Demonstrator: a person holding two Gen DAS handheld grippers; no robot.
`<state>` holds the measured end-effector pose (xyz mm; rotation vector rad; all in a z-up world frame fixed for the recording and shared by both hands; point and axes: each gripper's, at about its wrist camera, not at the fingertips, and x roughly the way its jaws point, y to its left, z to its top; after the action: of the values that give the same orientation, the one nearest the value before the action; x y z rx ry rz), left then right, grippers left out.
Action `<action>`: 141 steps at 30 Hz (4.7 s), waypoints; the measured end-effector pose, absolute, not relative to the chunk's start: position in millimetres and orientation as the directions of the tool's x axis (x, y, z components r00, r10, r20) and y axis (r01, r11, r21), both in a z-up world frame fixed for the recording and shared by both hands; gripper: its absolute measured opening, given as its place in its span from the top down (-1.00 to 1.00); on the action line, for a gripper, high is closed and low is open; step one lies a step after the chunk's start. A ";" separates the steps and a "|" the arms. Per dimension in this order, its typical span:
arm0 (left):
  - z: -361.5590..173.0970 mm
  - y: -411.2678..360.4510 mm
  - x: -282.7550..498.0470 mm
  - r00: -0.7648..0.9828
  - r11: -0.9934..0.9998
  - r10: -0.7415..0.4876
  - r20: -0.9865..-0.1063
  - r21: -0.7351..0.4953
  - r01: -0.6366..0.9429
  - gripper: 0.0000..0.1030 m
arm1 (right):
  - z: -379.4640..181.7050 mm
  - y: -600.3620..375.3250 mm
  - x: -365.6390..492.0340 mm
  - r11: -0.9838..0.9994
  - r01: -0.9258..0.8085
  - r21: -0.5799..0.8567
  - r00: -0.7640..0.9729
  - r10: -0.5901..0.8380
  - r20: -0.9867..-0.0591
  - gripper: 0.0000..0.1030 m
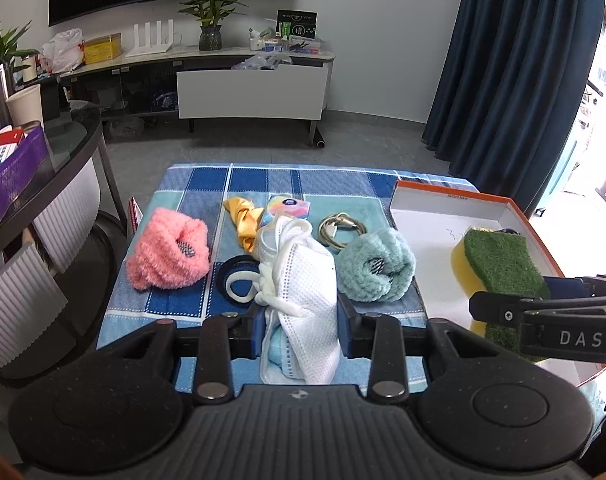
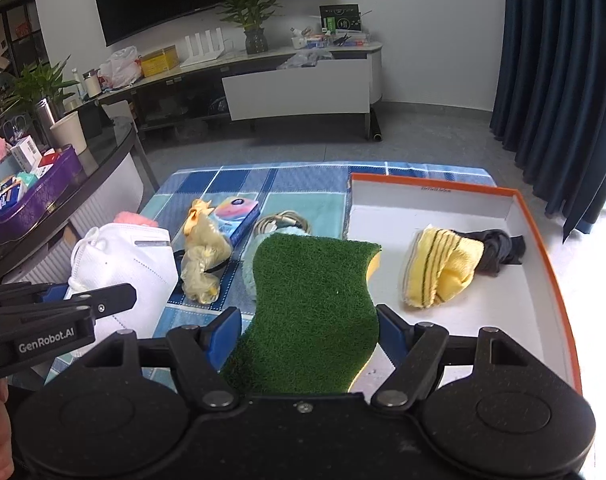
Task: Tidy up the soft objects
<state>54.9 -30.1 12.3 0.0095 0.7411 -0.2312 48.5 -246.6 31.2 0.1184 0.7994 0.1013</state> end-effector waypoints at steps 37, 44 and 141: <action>18.0 -144.3 54.9 0.674 0.910 -0.340 -0.656 -0.049 0.411 0.32 | 38.3 -349.9 17.4 0.975 0.140 0.172 0.741 0.012 -0.672 -0.69; 17.3 -161.0 58.0 0.661 0.895 -0.363 -0.657 -0.047 0.444 0.32 | 37.8 -361.5 18.6 0.972 0.161 0.169 0.743 -0.007 -0.669 -0.69; 6.1 -211.8 127.1 0.611 0.874 -0.398 -0.684 -0.082 0.478 0.31 | 18.5 -416.9 113.7 0.976 0.163 0.142 0.716 -0.018 -0.698 -0.70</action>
<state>127.1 -211.8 6.1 0.1128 0.7600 -0.5069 113.7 -416.9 18.5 0.1994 0.7679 -0.1010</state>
